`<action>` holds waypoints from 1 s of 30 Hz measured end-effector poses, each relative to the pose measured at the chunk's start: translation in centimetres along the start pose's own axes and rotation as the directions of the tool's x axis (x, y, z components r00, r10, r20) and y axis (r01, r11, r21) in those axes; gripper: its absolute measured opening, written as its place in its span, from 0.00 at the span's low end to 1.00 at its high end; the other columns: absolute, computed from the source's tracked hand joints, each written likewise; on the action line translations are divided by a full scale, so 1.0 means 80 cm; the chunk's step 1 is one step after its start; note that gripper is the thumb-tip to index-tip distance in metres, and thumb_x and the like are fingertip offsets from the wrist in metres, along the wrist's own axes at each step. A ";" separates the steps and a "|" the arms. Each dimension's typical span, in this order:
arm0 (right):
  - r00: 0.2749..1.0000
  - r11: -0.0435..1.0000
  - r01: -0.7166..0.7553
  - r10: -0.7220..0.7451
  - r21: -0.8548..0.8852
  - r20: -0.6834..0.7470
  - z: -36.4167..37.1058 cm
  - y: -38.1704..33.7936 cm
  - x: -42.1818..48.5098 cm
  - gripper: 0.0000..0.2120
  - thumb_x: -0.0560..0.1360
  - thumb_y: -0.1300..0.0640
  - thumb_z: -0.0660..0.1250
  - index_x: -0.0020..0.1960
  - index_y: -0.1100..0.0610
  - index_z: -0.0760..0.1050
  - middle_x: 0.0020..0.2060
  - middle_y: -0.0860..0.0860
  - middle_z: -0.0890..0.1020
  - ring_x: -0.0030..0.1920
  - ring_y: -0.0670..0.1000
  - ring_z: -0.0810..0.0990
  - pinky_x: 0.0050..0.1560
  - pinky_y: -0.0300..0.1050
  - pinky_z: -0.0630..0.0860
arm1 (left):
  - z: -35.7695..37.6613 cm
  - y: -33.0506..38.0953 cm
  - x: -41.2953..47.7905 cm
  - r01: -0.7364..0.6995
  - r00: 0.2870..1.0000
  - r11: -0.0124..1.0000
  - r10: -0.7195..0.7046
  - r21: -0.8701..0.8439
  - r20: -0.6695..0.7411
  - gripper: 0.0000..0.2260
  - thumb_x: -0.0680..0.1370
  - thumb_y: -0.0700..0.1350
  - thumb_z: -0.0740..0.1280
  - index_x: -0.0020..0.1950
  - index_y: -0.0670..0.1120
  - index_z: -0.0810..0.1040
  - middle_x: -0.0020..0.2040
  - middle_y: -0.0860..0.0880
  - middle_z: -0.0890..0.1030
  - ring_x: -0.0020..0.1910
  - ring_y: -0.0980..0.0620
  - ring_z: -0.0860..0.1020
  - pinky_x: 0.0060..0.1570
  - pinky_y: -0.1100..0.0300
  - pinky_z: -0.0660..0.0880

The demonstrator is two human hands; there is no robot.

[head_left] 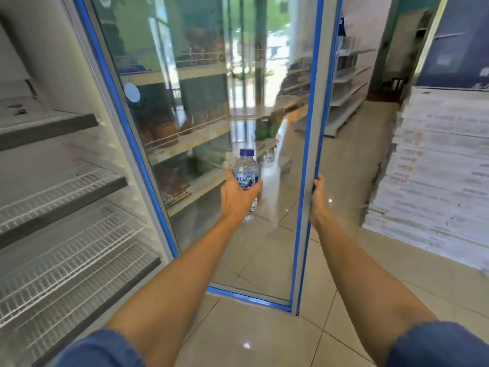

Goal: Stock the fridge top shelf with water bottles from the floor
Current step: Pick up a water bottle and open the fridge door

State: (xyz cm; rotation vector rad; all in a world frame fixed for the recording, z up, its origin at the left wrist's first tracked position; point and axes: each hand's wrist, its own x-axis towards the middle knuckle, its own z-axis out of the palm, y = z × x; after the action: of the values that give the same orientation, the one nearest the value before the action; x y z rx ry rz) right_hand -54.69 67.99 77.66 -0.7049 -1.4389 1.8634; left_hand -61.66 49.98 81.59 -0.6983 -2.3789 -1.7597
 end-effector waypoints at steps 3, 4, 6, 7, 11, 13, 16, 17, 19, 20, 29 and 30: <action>0.998 1.000 -0.016 0.014 -0.027 -0.068 0.006 0.007 0.015 0.21 0.83 0.51 0.48 0.75 0.50 0.60 0.69 0.50 0.69 0.69 0.51 0.67 0.71 0.47 0.62 | 0.018 0.002 0.015 -0.007 1.000 1.000 0.007 0.015 -0.009 0.23 0.70 0.46 0.74 0.59 0.41 0.69 0.46 0.48 0.77 0.42 0.50 0.77 0.41 0.60 0.72; 0.996 0.999 -0.030 0.027 -0.033 -0.084 0.007 0.008 0.019 0.22 0.83 0.51 0.47 0.77 0.51 0.57 0.72 0.49 0.66 0.72 0.50 0.63 0.72 0.47 0.58 | 0.022 0.001 0.019 -0.003 1.000 1.000 0.004 0.015 -0.012 0.23 0.70 0.46 0.74 0.59 0.41 0.69 0.46 0.48 0.77 0.41 0.51 0.77 0.41 0.60 0.72; 0.989 0.997 -0.011 -0.001 -0.076 -0.146 0.012 0.018 0.021 0.23 0.83 0.49 0.46 0.77 0.53 0.56 0.74 0.50 0.63 0.74 0.50 0.61 0.73 0.47 0.56 | 0.024 -0.006 0.026 0.023 0.999 1.000 -0.023 0.003 -0.034 0.23 0.70 0.45 0.74 0.59 0.41 0.69 0.46 0.49 0.77 0.41 0.51 0.77 0.41 0.60 0.72; 0.975 0.993 0.004 -0.030 -0.115 -0.222 0.017 0.025 0.014 0.23 0.83 0.49 0.48 0.76 0.55 0.58 0.74 0.51 0.64 0.74 0.52 0.63 0.73 0.47 0.58 | 0.022 -0.012 0.028 0.041 0.998 0.999 -0.041 -0.001 -0.048 0.22 0.70 0.45 0.74 0.59 0.42 0.69 0.46 0.49 0.77 0.42 0.51 0.77 0.41 0.61 0.72; 0.903 0.957 -0.144 0.023 -0.251 -0.429 0.070 0.102 -0.044 0.23 0.79 0.62 0.59 0.72 0.68 0.61 0.69 0.64 0.66 0.68 0.63 0.68 0.66 0.52 0.67 | -0.006 -0.051 0.031 0.084 0.993 0.996 -0.084 0.000 -0.080 0.18 0.70 0.44 0.74 0.55 0.47 0.68 0.44 0.50 0.77 0.41 0.52 0.78 0.41 0.62 0.74; 0.937 0.919 -0.257 0.161 -0.300 -0.310 0.119 0.133 -0.077 0.18 0.76 0.65 0.61 0.65 0.69 0.68 0.62 0.66 0.72 0.59 0.64 0.75 0.54 0.52 0.72 | -0.037 -0.069 0.031 0.084 0.993 0.996 -0.080 0.041 -0.089 0.18 0.70 0.44 0.74 0.53 0.49 0.67 0.43 0.50 0.77 0.40 0.52 0.77 0.35 0.67 0.72; 0.980 0.906 -0.166 0.197 -0.388 0.040 0.208 0.130 -0.093 0.11 0.76 0.66 0.61 0.57 0.66 0.75 0.52 0.60 0.80 0.48 0.57 0.78 0.44 0.42 0.71 | -0.103 -0.088 0.042 0.088 0.982 0.989 -0.067 0.115 -0.175 0.19 0.70 0.45 0.75 0.54 0.45 0.69 0.42 0.50 0.77 0.40 0.51 0.78 0.34 0.67 0.70; 0.975 0.913 -0.083 0.157 -0.399 0.157 0.241 0.114 -0.094 0.10 0.76 0.67 0.61 0.55 0.64 0.77 0.49 0.58 0.81 0.47 0.55 0.78 0.43 0.41 0.70 | -0.129 -0.091 0.050 0.086 0.973 0.988 -0.056 0.127 -0.223 0.20 0.69 0.45 0.76 0.54 0.44 0.70 0.43 0.50 0.77 0.40 0.50 0.78 0.36 0.67 0.70; 0.926 0.917 0.130 0.024 -0.378 0.376 0.311 0.079 -0.091 0.11 0.74 0.68 0.63 0.53 0.63 0.79 0.45 0.57 0.82 0.46 0.55 0.79 0.45 0.42 0.72 | -0.189 -0.092 0.071 0.089 0.945 0.987 -0.041 0.133 -0.323 0.19 0.69 0.45 0.76 0.54 0.44 0.70 0.43 0.50 0.77 0.40 0.51 0.77 0.37 0.67 0.68; 0.882 0.901 0.238 -0.044 -0.362 0.470 0.347 0.062 -0.089 0.10 0.73 0.68 0.64 0.52 0.63 0.80 0.44 0.56 0.83 0.46 0.55 0.80 0.46 0.43 0.74 | -0.221 -0.090 0.083 0.088 0.926 0.986 -0.029 0.140 -0.376 0.19 0.69 0.44 0.76 0.53 0.44 0.70 0.43 0.50 0.77 0.40 0.51 0.77 0.37 0.67 0.67; 0.443 0.613 0.786 -0.464 -0.083 0.767 0.640 -0.052 -0.066 0.11 0.73 0.62 0.68 0.55 0.61 0.80 0.51 0.57 0.83 0.52 0.56 0.81 0.54 0.48 0.76 | -0.480 -0.050 0.222 -0.046 0.801 0.966 0.188 0.253 -0.569 0.22 0.68 0.48 0.75 0.55 0.42 0.72 0.45 0.49 0.78 0.41 0.54 0.76 0.39 0.71 0.71; 0.414 0.585 0.805 -0.439 -0.096 0.797 0.669 -0.056 -0.060 0.12 0.73 0.60 0.69 0.56 0.60 0.79 0.53 0.57 0.82 0.54 0.56 0.80 0.54 0.48 0.76 | -0.501 -0.047 0.238 -0.044 0.803 0.965 0.189 0.260 -0.565 0.22 0.69 0.47 0.75 0.57 0.41 0.72 0.46 0.49 0.78 0.40 0.55 0.76 0.38 0.74 0.71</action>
State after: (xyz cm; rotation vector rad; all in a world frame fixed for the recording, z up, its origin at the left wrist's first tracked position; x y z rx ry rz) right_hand -91.30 32.54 95.25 0.4987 -2.2843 1.1176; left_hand -87.67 17.69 97.92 -0.2082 -2.0056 -1.3467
